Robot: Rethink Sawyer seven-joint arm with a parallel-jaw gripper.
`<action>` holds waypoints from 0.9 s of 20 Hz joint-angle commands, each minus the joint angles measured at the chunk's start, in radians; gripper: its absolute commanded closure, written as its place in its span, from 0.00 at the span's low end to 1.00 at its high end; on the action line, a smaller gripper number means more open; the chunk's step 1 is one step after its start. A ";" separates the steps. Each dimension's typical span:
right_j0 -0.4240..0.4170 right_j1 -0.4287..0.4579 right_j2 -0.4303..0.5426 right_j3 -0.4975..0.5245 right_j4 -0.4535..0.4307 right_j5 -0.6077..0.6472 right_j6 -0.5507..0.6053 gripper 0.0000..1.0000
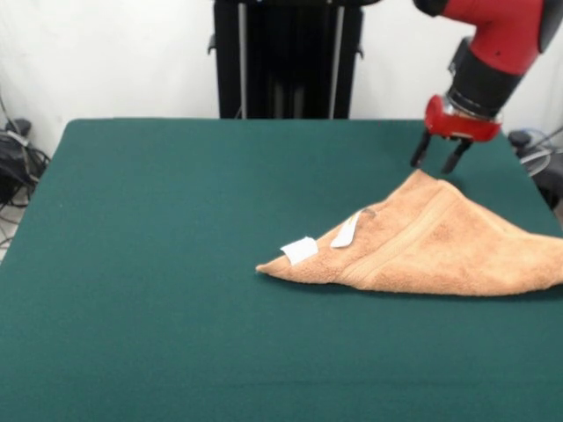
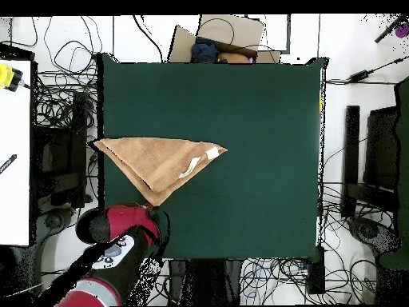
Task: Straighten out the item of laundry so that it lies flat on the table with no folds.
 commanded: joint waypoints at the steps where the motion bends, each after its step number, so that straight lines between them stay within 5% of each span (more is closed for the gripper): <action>1: 0.019 0.000 0.055 0.007 0.071 0.056 0.276 0.00; 18: -0.036 0.021 0.144 0.013 0.054 -0.264 0.271 0.00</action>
